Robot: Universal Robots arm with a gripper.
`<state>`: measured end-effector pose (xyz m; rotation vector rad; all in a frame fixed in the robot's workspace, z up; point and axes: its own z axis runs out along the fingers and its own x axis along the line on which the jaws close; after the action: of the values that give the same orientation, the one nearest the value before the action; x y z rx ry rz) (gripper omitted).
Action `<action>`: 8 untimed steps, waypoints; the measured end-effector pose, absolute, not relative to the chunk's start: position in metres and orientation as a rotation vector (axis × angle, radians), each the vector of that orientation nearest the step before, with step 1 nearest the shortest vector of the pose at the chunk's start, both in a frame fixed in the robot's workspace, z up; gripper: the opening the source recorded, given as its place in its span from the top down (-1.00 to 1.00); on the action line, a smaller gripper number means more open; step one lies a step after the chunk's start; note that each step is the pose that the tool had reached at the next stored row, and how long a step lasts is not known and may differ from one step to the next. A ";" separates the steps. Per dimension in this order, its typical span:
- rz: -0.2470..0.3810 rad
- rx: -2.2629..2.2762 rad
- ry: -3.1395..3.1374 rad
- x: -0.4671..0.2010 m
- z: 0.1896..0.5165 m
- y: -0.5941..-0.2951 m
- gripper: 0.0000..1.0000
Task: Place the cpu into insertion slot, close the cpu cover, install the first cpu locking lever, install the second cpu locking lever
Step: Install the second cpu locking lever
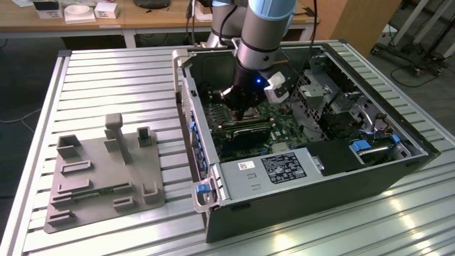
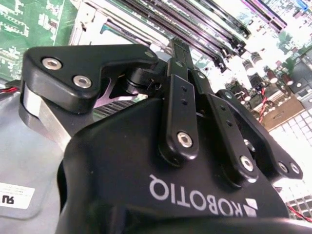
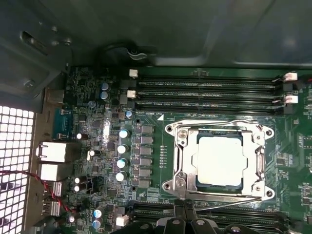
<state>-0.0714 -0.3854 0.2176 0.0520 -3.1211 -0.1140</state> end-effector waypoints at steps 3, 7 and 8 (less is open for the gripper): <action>-0.114 0.052 -3.121 -0.074 0.216 -0.385 0.79; -0.115 0.054 -3.121 -0.077 0.213 -0.385 0.79; -0.115 0.054 -3.121 -0.077 0.212 -0.385 0.79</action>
<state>-0.0767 -0.3854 0.2124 0.0542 -3.1209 -0.1150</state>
